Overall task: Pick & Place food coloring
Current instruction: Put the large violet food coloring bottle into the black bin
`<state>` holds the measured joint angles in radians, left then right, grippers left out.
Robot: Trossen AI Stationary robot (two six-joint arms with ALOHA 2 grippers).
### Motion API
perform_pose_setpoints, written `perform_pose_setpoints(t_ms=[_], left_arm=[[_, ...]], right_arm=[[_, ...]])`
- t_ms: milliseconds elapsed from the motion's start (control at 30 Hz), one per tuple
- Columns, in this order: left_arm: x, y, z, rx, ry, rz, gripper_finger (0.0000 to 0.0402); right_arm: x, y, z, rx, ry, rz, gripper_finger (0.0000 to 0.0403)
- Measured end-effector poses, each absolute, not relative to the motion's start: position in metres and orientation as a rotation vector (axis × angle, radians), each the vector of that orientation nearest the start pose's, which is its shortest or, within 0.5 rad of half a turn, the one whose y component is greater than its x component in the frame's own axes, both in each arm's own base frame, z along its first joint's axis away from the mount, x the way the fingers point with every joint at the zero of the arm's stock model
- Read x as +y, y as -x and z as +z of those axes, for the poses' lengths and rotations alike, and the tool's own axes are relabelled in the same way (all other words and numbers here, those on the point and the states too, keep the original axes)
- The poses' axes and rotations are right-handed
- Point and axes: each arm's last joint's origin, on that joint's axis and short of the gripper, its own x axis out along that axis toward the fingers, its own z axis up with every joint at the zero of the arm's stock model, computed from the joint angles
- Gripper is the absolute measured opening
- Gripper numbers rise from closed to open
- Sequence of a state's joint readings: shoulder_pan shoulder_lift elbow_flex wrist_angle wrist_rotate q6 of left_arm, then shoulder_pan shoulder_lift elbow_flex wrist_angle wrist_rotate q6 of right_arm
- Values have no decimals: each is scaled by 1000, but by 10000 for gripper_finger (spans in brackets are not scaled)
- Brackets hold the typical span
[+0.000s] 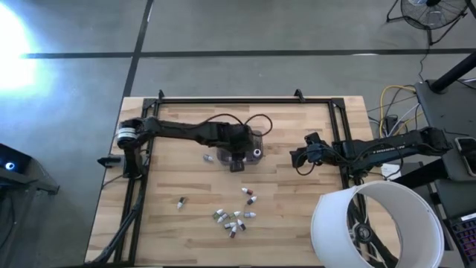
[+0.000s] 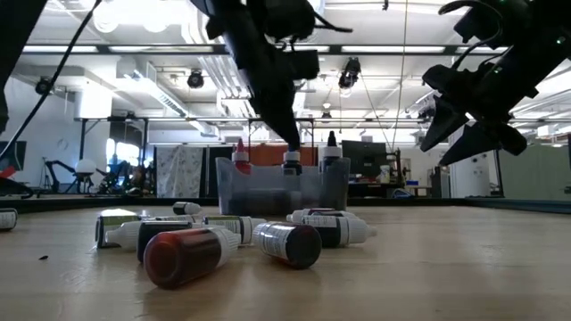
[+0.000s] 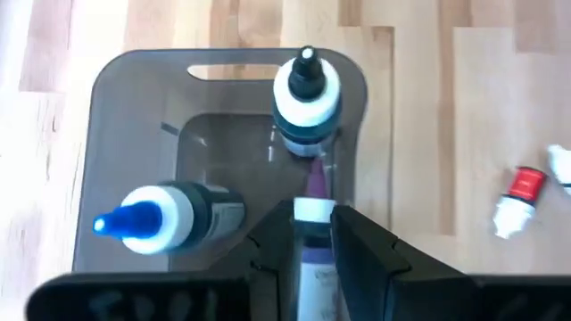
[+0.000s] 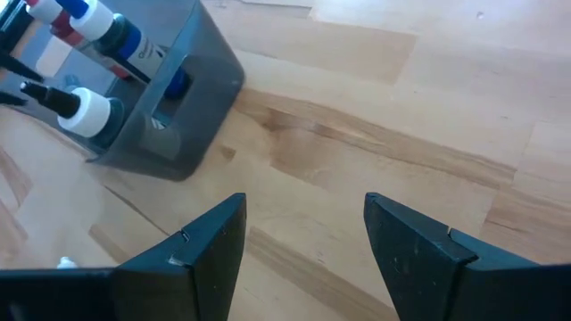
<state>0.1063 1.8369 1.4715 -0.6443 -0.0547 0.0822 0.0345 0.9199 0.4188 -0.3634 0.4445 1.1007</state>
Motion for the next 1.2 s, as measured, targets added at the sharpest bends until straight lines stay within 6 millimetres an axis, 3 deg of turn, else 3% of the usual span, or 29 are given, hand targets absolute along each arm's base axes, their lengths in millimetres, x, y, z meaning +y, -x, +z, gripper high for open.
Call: perform_pose_setpoints(t_ms=[167,433,1200], left_arm=[[45,-398,221,1068,-59,132,56],[50,-405,202,1097,-56,157,55],[47,-396,183,1240,-49,67,87]], right_arm=[[-7,-165,177,534,-822,-791,221],[-7,-165,176,537,-825,-790,221],[-7,-163,173,542,-815,-799,221]])
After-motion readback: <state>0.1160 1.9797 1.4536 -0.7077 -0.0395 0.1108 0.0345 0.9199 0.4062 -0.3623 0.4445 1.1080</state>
